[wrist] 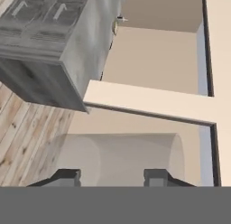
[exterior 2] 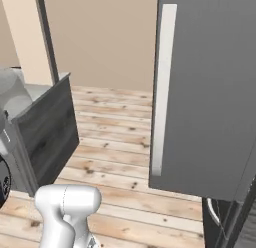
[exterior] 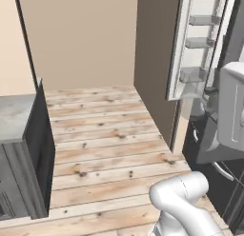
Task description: There is a bowl on the dining counter. Grab a lemon wedge from the fridge and place it in the bowl. Then get the liquor bottle and glass cup from the cabinet and place them next to the bowl.
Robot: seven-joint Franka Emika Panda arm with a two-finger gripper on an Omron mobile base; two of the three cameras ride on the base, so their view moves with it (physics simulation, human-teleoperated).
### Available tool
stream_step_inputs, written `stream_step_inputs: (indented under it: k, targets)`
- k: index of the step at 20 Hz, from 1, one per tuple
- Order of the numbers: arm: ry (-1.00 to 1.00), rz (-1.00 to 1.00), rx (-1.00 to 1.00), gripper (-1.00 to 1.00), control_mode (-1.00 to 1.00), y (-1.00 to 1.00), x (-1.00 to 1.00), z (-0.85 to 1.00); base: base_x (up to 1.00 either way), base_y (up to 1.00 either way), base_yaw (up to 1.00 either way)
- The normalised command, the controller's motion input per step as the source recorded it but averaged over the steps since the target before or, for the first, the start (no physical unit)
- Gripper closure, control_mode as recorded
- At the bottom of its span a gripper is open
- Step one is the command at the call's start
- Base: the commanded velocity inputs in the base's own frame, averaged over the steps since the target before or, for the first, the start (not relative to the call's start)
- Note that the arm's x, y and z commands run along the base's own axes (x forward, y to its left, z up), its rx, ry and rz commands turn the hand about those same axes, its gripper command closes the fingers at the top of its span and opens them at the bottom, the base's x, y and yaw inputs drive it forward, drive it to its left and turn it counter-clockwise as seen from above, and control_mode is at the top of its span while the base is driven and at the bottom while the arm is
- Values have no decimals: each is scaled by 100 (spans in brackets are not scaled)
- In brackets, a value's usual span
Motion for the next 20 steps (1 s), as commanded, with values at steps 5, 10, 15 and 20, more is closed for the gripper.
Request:
stream_step_inputs:
  k: [5,10,15,20]
  targets:
    - [0,0,0,100,100,0,0,0,100,0,0]
    - [0,0,0,100,100,0,0,0,100,0,0]
    - [0,0,0,100,100,0,0,0,100,9,0]
    - [0,0,0,100,100,0,0,0,100,35,-8]
